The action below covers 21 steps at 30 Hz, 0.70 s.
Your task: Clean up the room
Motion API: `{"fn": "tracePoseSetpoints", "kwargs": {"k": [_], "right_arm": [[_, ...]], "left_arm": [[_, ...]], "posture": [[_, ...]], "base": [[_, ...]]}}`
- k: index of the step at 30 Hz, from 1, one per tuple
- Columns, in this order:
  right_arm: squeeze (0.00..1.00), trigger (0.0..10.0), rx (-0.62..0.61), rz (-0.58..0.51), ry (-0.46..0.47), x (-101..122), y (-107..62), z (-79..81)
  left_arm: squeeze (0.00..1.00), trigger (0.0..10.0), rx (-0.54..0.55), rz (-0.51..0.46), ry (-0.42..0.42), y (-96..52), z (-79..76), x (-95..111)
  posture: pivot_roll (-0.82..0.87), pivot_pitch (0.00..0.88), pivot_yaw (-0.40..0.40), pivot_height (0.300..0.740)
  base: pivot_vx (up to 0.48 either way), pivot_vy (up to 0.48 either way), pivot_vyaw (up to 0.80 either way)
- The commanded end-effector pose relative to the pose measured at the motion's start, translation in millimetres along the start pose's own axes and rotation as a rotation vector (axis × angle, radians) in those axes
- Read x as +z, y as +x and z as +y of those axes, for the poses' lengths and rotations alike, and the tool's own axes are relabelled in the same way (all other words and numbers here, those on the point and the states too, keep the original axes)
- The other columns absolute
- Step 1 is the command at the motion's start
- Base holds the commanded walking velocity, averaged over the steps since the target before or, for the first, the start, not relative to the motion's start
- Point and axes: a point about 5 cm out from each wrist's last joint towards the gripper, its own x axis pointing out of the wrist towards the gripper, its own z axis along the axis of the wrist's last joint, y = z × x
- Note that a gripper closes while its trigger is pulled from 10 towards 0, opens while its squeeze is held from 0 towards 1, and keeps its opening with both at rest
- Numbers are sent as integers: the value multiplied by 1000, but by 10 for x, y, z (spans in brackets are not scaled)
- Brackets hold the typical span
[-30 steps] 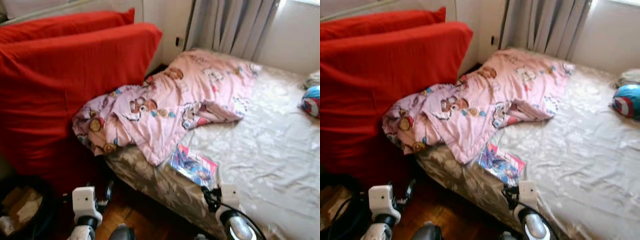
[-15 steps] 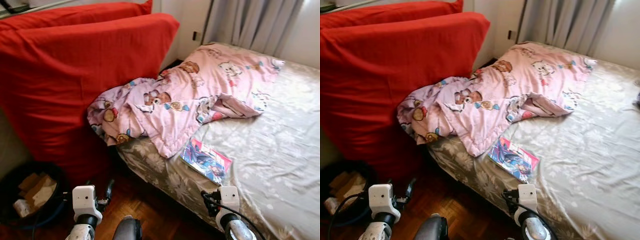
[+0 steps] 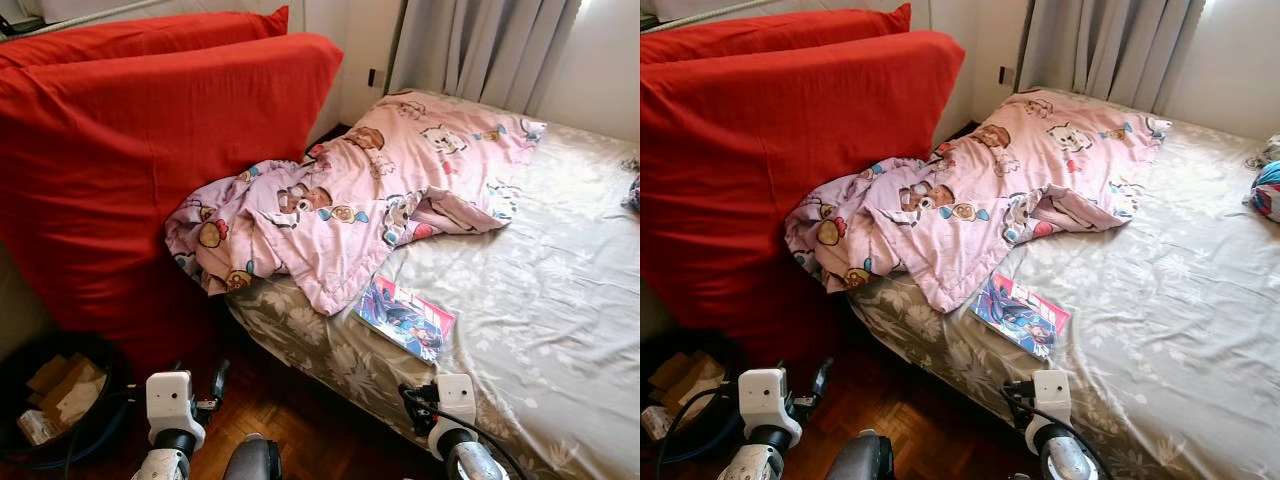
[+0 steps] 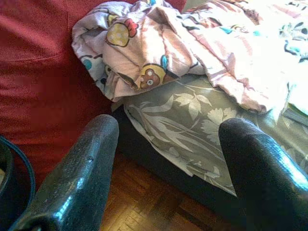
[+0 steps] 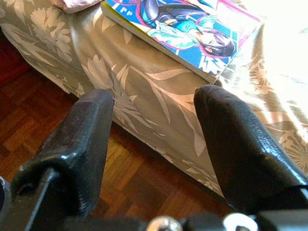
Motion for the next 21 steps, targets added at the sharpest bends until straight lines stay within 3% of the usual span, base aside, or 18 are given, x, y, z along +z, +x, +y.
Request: {"fn": "tracePoseSetpoints", "kwargs": {"k": [1,8,21], "right_arm": [[0,10000,-3,-22,6,47,18,-5],[0,10000,5,-14,-2,40,17,-3],[0,10000,22,-32,-13,61,27,49]], "left_arm": [[0,10000,-2,5,-8,-9,-4,-3],[0,10000,-4,4,-9,-3,-25,8],[0,10000,-5,-7,-11,-20,-46,51]], "posture": [[39,74,-29,643],[41,79,-31,643],[40,84,-30,643]], "base": [[0,0,0],[0,0,0],[291,0,0]]}}
